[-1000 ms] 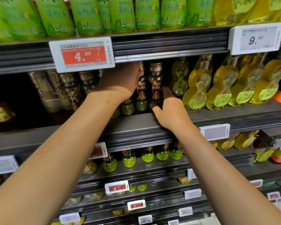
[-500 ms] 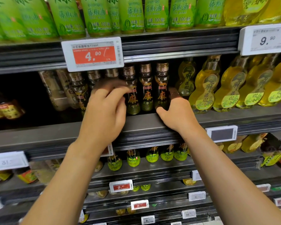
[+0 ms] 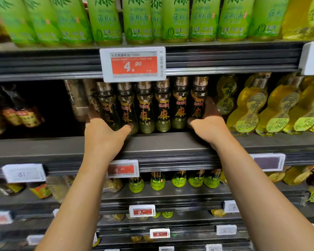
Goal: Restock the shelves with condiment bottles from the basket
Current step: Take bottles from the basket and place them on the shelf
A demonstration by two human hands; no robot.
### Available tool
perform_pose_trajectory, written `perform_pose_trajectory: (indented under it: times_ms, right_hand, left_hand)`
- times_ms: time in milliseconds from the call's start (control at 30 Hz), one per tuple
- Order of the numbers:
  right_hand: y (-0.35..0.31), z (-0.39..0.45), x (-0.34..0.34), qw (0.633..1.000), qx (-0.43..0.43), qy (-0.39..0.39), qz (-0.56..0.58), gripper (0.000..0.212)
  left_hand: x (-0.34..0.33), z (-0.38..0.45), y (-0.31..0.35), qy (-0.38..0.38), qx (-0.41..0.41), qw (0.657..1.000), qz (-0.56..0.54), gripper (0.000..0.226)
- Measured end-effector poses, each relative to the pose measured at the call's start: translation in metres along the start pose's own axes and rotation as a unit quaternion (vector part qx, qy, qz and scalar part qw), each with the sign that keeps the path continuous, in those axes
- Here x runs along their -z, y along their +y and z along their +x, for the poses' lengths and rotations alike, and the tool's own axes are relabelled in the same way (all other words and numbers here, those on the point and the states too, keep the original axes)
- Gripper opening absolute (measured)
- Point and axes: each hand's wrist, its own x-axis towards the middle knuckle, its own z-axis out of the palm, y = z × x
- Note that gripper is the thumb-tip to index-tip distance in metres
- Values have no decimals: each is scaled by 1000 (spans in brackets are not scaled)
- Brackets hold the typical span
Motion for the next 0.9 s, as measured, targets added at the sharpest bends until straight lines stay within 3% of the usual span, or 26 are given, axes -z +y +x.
perform_pose_trajectory:
  times_ms: [433, 900]
  right_hand:
    - [14, 8, -8, 998, 8, 42, -39, 86]
    - [9, 3, -6, 998, 11, 41, -53, 79]
  left_hand:
    - [-10, 7, -18, 41, -24, 999, 7, 35]
    - [-9, 8, -18, 40, -26, 999, -11, 36]
